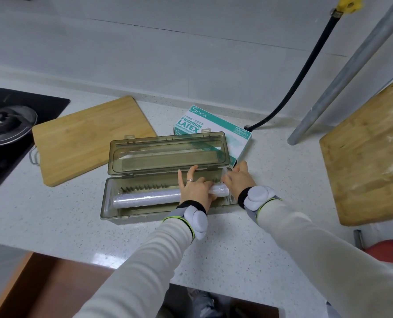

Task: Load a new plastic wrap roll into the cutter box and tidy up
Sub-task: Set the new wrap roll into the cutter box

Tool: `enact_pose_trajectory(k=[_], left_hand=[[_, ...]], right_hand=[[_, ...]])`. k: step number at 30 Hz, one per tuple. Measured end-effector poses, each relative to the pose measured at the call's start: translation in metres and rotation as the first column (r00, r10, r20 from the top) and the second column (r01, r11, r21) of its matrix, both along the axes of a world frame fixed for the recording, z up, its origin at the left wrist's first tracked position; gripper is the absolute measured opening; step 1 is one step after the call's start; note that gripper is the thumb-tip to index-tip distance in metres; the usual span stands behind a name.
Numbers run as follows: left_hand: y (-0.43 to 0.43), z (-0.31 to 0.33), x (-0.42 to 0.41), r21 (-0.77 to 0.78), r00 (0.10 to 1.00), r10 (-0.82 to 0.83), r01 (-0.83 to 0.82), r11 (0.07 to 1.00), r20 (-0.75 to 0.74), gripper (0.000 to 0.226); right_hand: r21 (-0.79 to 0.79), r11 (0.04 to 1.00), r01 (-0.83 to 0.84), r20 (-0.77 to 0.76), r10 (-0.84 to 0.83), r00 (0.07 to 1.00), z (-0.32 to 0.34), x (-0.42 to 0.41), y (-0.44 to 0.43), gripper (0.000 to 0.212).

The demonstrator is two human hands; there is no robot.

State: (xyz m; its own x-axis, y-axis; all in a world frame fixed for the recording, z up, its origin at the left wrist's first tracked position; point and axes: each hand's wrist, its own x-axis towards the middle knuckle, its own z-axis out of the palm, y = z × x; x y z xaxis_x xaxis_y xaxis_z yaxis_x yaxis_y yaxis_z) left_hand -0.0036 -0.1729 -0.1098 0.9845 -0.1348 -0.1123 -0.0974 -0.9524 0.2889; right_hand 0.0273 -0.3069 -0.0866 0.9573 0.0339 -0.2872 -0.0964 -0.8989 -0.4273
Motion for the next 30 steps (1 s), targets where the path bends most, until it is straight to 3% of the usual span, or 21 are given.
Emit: enact_pose_trajectory(k=[6, 10, 16, 24, 27, 30], left_hand=[[0.002, -0.004, 0.001, -0.001, 1.000, -0.019, 0.019, 1.000, 0.024, 0.028], [0.003, -0.005, 0.000, -0.001, 0.999, -0.021, 0.021, 1.000, 0.034, 0.027], [0.003, -0.006, 0.000, -0.001, 0.999, -0.017, 0.017, 1.000, 0.047, 0.026], [0.003, -0.003, -0.002, -0.018, 1.000, -0.011, 0.011, 1.000, 0.025, 0.029], [0.003, -0.003, -0.002, -0.023, 1.000, -0.013, 0.013, 1.000, 0.027, 0.029], [0.003, -0.003, -0.002, -0.023, 0.999, -0.014, 0.015, 1.000, 0.037, 0.031]], right_hand=[[0.096, 0.995, 0.028, 0.003, -0.029, 1.000, 0.007, -0.005, -0.006, 0.043], [-0.022, 0.998, -0.064, -0.034, 0.063, 0.997, 0.020, -0.001, -0.011, 0.034], [-0.120, 0.989, -0.089, -0.023, 0.087, 0.996, 0.031, 0.003, -0.007, 0.038], [-0.036, 0.996, -0.084, 0.074, 0.087, 0.993, 0.015, -0.014, -0.006, 0.026], [-0.083, 0.986, -0.148, 0.072, 0.154, 0.985, 0.015, -0.016, -0.008, 0.023], [-0.093, 0.984, -0.152, 0.069, 0.159, 0.985, 0.011, -0.015, -0.010, 0.034]])
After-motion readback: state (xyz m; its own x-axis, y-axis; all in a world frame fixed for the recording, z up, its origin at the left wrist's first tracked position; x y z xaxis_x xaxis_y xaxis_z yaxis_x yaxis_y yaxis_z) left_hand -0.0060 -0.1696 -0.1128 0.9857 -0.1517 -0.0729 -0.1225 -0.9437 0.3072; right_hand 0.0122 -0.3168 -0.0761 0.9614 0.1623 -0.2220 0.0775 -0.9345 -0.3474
